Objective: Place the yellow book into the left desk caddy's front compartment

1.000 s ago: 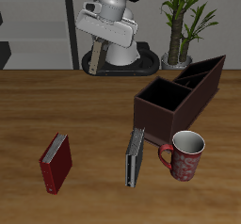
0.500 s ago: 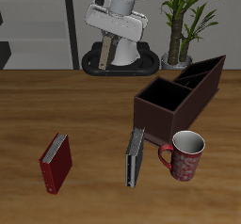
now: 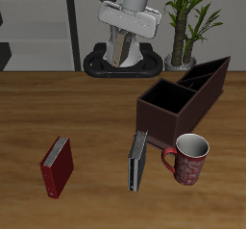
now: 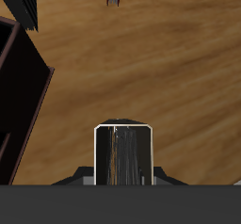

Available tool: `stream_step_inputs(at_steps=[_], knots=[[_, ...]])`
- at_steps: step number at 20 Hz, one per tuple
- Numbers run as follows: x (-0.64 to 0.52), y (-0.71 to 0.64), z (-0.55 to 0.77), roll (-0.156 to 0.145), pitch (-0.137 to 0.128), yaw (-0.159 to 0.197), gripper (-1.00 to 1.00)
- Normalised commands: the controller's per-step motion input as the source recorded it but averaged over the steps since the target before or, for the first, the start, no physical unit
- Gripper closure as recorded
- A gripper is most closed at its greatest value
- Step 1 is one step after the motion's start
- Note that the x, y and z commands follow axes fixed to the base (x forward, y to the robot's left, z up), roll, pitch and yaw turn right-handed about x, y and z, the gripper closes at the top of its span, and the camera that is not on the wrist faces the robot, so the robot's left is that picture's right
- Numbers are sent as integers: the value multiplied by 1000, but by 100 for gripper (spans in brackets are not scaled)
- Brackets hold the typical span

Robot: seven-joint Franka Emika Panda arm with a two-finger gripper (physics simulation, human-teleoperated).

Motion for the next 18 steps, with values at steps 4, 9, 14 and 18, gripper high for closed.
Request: stream_step_inputs(at_steps=[4,9,14,18], knots=[[-64,197,-12,23,2,-29,100],[-49,225,26,48,-1,-54,100],[-7,162,118,10,-18,-82,100],[-45,242,146,33,-31,-57,100]])
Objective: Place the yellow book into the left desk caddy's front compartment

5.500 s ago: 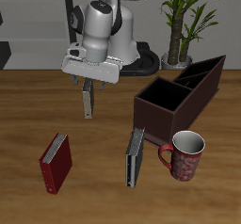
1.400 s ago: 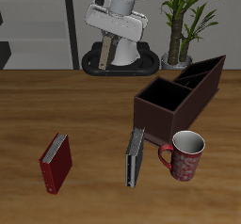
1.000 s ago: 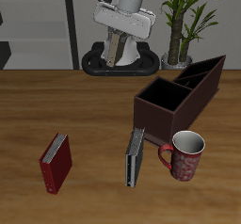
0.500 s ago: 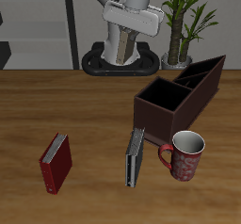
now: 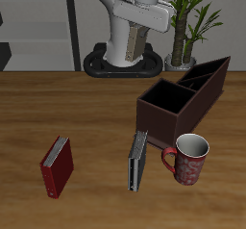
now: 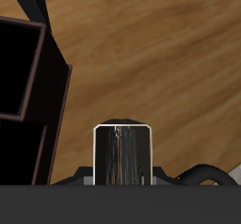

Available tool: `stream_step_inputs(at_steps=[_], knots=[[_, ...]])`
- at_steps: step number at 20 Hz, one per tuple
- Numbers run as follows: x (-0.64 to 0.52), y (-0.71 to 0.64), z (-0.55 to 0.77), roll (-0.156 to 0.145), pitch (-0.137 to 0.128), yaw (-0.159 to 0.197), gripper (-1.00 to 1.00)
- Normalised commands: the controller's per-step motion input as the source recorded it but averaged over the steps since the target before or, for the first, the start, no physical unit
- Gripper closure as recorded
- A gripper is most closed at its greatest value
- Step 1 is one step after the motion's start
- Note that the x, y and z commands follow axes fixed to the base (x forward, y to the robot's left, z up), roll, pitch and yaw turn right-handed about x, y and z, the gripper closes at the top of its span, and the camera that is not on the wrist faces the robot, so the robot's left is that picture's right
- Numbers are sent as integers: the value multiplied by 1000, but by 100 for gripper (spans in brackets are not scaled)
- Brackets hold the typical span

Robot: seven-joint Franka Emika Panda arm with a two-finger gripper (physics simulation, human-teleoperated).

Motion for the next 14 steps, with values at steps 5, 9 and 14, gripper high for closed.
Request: stream_step_inputs(at_steps=[5,9,14], knots=[[15,211,55,40,4,-46,100],[50,206,27,20,-4,-39,100],[170,159,6,-6,3,-22,100]])
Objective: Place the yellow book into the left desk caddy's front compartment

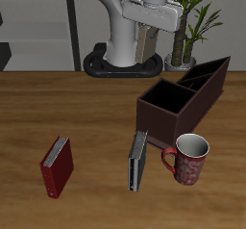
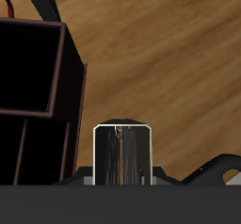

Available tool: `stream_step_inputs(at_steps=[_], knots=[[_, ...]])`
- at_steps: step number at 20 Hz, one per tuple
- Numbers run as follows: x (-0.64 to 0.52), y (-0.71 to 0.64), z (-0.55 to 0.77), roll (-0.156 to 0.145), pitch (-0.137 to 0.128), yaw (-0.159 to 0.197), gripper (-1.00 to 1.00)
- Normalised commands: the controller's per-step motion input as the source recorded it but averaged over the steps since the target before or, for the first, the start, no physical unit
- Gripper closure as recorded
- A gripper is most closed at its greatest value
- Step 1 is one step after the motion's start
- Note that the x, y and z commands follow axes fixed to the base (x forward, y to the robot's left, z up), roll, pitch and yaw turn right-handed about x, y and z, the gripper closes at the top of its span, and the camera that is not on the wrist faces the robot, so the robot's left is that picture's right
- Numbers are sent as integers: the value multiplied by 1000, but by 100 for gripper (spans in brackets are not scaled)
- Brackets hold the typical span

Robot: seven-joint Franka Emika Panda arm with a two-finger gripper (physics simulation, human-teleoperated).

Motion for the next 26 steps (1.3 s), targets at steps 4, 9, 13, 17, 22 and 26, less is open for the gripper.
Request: stream_step_inputs(at_steps=[4,9,13,17,22,26], knots=[[100,266,-17,37,28,-43,100],[-12,248,-31,50,13,-14,100],[-29,401,13,56,0,-22,100],[1,250,49,54,-10,1,100],[132,133,29,-8,-3,-12,100],[118,113,35,12,-9,3,100]])
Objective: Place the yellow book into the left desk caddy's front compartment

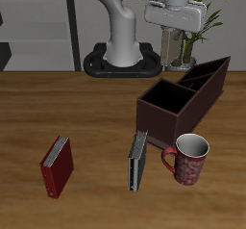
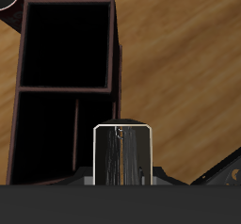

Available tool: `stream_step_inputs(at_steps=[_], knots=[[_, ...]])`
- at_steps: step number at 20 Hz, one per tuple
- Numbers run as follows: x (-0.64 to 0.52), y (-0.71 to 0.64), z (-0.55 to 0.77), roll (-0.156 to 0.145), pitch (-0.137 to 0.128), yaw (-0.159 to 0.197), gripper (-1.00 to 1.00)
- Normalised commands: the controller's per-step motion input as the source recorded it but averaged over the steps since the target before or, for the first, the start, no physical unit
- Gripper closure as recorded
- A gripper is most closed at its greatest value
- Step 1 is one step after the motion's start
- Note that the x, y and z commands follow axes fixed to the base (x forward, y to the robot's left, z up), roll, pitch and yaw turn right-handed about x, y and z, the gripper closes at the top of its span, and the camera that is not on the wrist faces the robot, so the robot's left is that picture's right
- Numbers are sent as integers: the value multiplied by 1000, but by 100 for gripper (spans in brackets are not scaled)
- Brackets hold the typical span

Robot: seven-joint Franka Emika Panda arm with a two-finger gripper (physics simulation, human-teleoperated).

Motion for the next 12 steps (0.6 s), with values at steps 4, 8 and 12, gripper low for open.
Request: stream_step_inputs(at_steps=[4,8,12], knots=[[132,228,97,41,-17,10,100],[49,143,31,23,-7,-2,100],[144,146,62,25,-47,29,100]])
